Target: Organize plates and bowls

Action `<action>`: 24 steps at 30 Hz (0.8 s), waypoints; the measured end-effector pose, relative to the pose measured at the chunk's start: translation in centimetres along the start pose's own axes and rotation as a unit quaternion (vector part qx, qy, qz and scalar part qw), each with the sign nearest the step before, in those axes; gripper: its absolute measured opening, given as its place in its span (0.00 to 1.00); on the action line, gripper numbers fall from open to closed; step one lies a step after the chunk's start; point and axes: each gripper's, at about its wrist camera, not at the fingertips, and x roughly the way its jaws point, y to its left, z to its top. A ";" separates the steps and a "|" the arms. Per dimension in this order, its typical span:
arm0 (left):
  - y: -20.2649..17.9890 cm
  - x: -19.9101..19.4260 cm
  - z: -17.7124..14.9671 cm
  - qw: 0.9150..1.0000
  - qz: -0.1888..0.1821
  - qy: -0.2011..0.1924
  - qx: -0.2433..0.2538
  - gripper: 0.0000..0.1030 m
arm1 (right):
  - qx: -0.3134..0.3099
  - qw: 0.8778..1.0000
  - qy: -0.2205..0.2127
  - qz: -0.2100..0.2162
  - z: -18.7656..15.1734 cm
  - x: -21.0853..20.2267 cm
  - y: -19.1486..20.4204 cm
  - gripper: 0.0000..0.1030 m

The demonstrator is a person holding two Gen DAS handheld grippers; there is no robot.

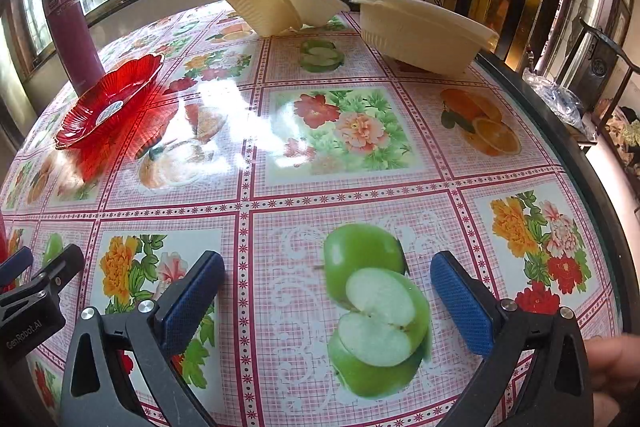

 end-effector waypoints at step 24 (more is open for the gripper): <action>-0.1 -0.2 -0.4 0.999 0.003 0.039 0.007 1.00 | 0.006 0.999 0.031 0.010 2.5 0.9 2.4 1.00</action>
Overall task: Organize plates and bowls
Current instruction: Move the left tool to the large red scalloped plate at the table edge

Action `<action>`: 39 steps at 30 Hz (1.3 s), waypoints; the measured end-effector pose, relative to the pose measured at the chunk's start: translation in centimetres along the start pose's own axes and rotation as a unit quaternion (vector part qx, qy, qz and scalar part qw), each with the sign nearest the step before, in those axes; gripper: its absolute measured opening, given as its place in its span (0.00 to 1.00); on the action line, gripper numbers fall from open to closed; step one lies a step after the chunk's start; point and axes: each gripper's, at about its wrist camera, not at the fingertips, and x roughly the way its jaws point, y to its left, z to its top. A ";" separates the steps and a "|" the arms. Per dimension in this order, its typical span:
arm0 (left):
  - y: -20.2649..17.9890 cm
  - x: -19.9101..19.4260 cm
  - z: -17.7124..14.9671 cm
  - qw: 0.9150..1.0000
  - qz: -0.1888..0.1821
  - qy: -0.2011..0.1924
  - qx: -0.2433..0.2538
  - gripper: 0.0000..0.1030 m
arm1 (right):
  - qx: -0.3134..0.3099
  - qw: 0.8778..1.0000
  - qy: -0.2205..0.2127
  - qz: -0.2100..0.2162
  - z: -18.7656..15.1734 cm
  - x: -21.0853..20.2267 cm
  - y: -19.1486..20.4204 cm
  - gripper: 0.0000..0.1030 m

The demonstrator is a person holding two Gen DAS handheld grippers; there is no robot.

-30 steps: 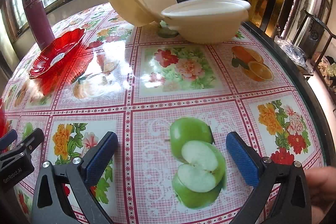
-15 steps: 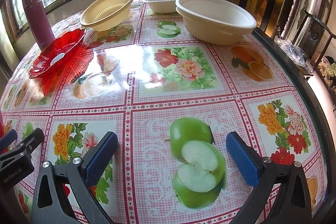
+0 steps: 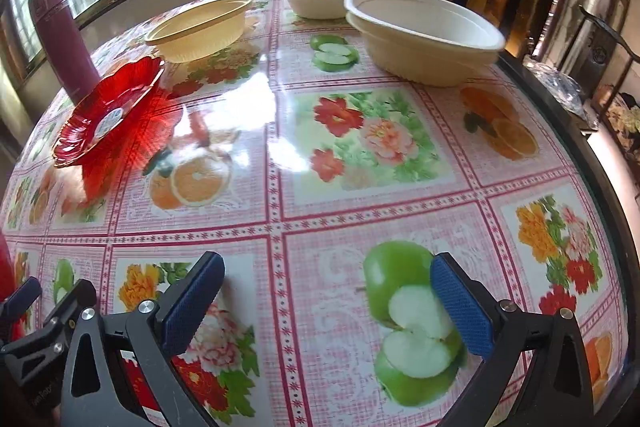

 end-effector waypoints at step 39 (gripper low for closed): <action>24.0 -11.7 -3.5 0.966 0.230 -0.071 -0.099 1.00 | -0.209 0.921 -0.073 0.322 -1.7 -10.6 22.7 1.00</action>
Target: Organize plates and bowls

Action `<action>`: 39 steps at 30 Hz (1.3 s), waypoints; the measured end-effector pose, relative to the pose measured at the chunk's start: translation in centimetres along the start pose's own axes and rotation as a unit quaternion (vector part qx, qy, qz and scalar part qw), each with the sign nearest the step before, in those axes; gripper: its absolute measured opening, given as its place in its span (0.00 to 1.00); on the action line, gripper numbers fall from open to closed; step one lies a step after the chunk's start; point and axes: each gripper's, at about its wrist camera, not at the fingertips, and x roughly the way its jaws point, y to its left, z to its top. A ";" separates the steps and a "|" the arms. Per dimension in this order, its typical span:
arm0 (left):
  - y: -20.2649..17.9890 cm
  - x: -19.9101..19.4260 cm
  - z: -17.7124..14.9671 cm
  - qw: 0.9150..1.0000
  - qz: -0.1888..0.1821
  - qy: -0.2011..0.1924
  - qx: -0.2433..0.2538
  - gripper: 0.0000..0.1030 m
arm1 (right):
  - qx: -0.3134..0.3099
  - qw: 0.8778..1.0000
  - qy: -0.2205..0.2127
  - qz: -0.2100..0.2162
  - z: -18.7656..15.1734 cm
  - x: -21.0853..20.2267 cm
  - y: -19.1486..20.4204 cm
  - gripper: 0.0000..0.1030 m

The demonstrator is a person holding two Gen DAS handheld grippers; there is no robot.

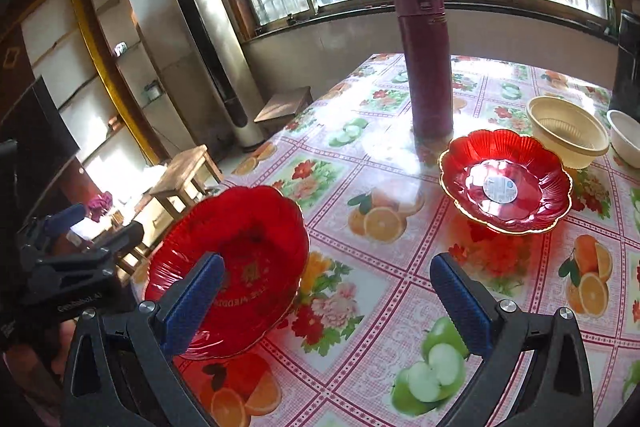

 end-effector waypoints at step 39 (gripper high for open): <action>3.9 6.2 -4.9 0.990 -0.046 0.125 -0.037 0.30 | -0.062 0.993 0.096 0.033 -4.8 8.3 7.0 0.18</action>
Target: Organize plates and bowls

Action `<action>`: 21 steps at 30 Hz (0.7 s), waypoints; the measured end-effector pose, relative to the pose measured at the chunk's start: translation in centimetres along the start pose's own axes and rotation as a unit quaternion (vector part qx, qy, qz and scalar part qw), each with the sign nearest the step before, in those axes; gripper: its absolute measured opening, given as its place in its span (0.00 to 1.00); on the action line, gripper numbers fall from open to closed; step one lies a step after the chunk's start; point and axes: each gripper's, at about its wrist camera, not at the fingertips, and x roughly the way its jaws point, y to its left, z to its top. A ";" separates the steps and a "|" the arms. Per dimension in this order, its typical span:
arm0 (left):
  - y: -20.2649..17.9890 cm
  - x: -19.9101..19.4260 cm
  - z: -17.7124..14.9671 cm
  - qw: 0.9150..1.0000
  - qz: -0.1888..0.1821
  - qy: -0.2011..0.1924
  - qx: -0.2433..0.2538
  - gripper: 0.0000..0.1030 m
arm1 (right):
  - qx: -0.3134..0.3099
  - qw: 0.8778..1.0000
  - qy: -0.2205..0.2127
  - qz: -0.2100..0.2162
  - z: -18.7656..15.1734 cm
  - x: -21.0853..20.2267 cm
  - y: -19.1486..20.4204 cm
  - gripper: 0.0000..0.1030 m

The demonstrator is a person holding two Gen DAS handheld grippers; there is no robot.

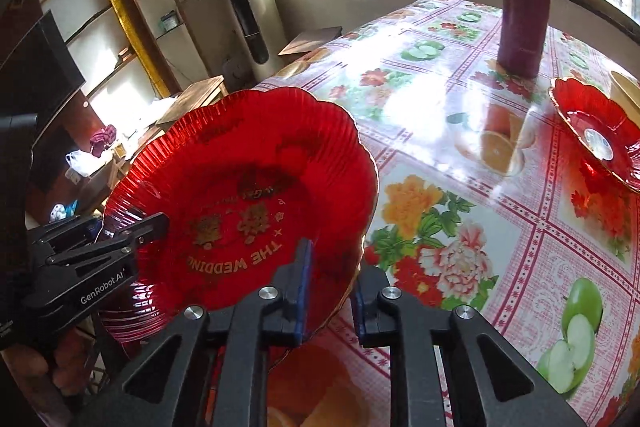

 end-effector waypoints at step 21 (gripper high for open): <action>-18.1 -11.2 9.6 0.974 -0.175 -0.098 0.101 1.00 | 0.195 0.971 -0.102 -0.093 2.8 -14.3 -24.7 0.80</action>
